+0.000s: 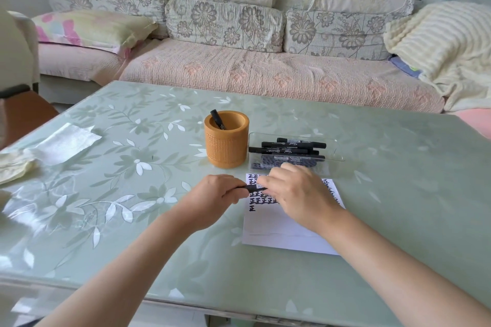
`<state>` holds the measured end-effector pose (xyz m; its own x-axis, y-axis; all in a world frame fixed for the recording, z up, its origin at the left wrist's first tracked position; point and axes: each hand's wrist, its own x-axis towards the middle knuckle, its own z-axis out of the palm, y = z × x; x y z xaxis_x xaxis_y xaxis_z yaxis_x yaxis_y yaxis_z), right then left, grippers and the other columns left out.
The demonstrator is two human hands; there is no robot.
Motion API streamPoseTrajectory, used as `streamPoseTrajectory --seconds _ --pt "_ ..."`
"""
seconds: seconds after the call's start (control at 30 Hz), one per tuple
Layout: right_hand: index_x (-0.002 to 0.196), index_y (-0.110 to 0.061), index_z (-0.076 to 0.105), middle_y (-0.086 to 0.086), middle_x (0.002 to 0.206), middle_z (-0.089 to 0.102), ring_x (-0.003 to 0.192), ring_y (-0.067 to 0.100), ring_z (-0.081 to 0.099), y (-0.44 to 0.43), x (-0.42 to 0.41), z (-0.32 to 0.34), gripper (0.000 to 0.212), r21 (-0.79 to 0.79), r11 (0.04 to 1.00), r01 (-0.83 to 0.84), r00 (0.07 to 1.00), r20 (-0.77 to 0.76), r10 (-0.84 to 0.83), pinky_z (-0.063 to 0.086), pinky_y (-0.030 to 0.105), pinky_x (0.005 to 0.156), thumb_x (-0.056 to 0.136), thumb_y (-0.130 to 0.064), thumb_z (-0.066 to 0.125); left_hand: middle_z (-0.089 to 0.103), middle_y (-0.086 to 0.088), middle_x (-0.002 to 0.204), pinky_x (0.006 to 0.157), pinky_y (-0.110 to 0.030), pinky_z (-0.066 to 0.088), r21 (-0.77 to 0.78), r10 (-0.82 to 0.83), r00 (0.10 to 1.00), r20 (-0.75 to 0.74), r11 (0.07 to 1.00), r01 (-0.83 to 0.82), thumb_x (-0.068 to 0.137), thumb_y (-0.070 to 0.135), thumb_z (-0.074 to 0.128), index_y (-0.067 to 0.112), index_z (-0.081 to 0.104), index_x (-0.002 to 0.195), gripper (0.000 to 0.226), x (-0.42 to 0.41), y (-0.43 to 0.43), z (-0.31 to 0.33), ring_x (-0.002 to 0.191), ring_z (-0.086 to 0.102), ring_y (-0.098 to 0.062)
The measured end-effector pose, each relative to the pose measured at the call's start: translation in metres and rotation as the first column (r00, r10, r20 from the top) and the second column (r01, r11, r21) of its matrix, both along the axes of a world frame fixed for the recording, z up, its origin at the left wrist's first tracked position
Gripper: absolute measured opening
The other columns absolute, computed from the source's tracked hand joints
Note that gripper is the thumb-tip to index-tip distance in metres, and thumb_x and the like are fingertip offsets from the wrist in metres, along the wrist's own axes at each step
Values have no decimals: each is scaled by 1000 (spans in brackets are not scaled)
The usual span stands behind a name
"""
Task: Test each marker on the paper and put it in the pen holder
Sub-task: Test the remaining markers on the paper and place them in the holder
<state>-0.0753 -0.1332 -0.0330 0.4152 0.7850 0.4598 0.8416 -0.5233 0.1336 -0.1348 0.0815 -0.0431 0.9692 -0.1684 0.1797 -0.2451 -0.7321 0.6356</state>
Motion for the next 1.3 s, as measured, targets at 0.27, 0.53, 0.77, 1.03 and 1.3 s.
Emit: streamPoseTrajectory --seconds 0.27,0.53,0.77,1.03,1.3 --pt "88 -23 68 -12 65 58 69 10 54 0 -7 6 29 -65 961 269 677 -697 -237 41 30 66 100 -36 46 58 7 83 68 -27 43 158 -8 975 221 987 -28 91 24 64 18 71 97 11 1 17 -9 80 51 -9" --pt "128 -29 61 -7 90 59 82 13 57 -19 7 -2 33 119 931 345 597 -793 -120 45 32 82 102 -19 44 57 10 99 72 -27 37 280 125 976 177 944 -171 94 33 58 30 64 114 21 -6 19 -32 98 50 -15" --pt "96 -26 72 -4 93 59 68 15 62 -4 -4 3 46 394 850 349 502 -845 185 46 24 55 95 6 40 56 9 100 78 -33 45 296 147 968 203 933 -204 93 40 51 29 66 105 22 -4 15 -40 95 50 -20" --pt "118 -42 65 -1 86 49 76 20 51 -10 -7 -6 56 321 908 268 587 -802 110 42 16 74 84 3 68 51 11 107 83 -33 44 250 16 957 290 964 -92 92 48 49 29 59 110 28 -19 4 -30 96 49 -14" --pt "113 -20 67 10 76 68 61 28 65 1 -18 -10 34 480 732 484 327 -875 358 37 29 43 86 -16 46 54 15 109 82 -30 47 228 -155 963 220 968 103 87 54 59 34 63 111 31 -37 -1 -36 104 51 -10"
